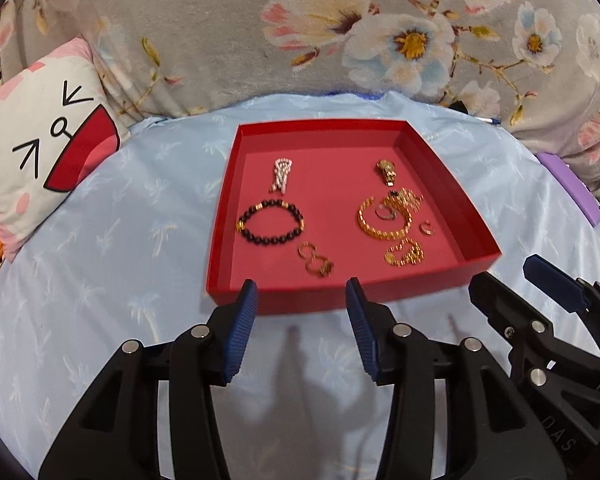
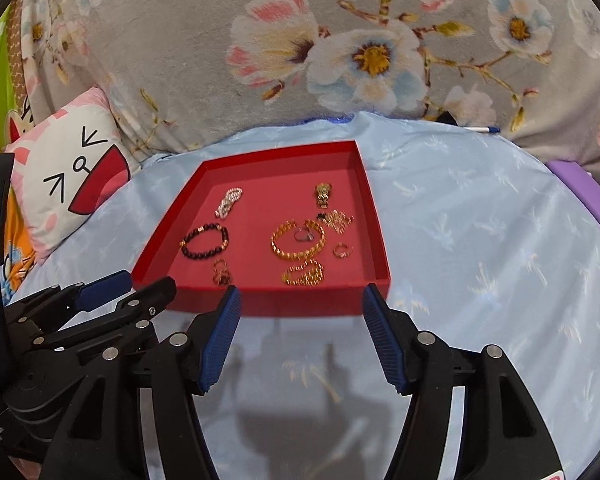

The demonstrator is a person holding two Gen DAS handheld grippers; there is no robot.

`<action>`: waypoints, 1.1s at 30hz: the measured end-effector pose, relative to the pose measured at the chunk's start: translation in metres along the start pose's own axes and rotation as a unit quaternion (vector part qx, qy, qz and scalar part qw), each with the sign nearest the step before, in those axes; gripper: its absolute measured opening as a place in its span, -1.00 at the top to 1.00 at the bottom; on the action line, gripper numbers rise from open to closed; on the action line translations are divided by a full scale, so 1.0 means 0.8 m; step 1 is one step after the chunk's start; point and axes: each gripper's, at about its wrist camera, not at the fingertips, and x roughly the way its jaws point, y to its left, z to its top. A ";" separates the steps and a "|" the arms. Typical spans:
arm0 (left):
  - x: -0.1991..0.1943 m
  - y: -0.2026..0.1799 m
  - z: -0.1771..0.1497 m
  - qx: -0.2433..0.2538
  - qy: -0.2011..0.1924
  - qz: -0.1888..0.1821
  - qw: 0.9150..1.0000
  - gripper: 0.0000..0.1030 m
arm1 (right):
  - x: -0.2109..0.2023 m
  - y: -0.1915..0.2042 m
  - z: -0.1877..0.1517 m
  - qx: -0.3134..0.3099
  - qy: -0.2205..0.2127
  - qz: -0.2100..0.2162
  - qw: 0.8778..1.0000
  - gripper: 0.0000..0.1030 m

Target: Organize jewelry

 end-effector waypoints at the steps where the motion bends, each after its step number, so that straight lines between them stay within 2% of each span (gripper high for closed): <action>1: -0.001 -0.001 -0.005 -0.002 0.003 0.000 1.000 0.15 | -0.003 0.000 -0.006 0.000 0.001 -0.004 1.000 -0.21; 7: -0.006 -0.006 -0.034 -0.009 0.004 0.016 1.000 0.15 | -0.011 0.001 -0.033 0.000 -0.002 -0.033 0.999 -0.21; 14: 0.006 -0.002 -0.054 -0.015 0.011 0.028 0.999 0.15 | 0.001 0.003 -0.050 -0.006 0.012 -0.039 0.999 -0.21; 33: 0.020 -0.001 -0.066 -0.025 0.003 0.043 0.999 0.15 | 0.020 0.006 -0.066 -0.008 0.019 -0.042 0.999 -0.21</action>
